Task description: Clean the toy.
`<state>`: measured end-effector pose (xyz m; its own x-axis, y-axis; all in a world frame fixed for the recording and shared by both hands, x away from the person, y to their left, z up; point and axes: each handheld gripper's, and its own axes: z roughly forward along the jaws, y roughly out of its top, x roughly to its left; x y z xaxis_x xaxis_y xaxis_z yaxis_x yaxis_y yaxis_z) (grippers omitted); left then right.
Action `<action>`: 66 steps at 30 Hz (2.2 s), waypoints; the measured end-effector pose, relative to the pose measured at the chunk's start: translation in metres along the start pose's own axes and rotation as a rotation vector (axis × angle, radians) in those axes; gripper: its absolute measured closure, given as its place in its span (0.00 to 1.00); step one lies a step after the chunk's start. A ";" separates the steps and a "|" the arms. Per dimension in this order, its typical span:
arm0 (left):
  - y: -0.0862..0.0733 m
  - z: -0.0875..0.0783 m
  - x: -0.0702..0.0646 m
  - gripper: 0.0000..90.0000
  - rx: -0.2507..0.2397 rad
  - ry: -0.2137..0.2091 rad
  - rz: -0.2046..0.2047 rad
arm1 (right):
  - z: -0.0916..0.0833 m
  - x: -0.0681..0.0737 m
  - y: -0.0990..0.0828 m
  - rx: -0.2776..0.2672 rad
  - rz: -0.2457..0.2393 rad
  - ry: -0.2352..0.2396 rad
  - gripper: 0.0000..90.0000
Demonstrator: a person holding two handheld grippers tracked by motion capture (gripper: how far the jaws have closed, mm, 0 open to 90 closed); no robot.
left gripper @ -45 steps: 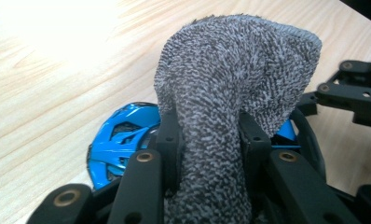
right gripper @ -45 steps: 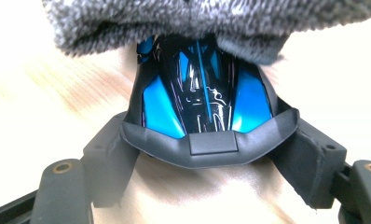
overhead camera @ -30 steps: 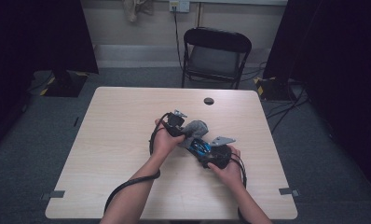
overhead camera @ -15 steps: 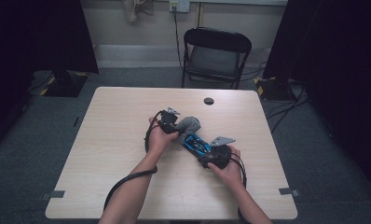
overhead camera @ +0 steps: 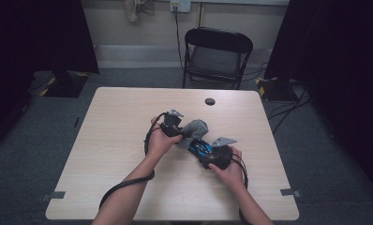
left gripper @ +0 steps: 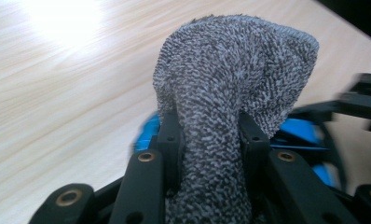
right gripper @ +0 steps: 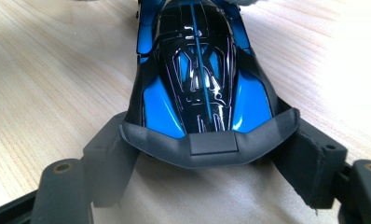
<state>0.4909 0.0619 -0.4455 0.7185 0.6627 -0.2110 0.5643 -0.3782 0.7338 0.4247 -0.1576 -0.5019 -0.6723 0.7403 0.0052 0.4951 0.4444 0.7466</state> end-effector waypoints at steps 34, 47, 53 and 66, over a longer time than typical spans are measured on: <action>-0.011 0.012 -0.057 0.59 -0.016 -0.107 0.143 | 0.000 0.000 0.000 0.000 -0.002 -0.001 0.28; -0.016 0.018 -0.055 0.77 0.023 -0.120 0.119 | 0.000 0.000 0.000 0.001 0.000 0.000 0.28; -0.010 0.018 -0.048 0.77 0.025 -0.083 0.109 | 0.000 0.000 0.000 0.001 -0.001 0.000 0.28; 0.005 0.020 -0.028 0.77 0.026 -0.030 0.067 | 0.000 0.000 0.000 0.001 0.000 0.000 0.28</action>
<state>0.4819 0.0284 -0.4489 0.7664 0.6162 -0.1817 0.5250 -0.4377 0.7299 0.4246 -0.1576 -0.5019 -0.6722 0.7404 0.0050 0.4954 0.4448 0.7461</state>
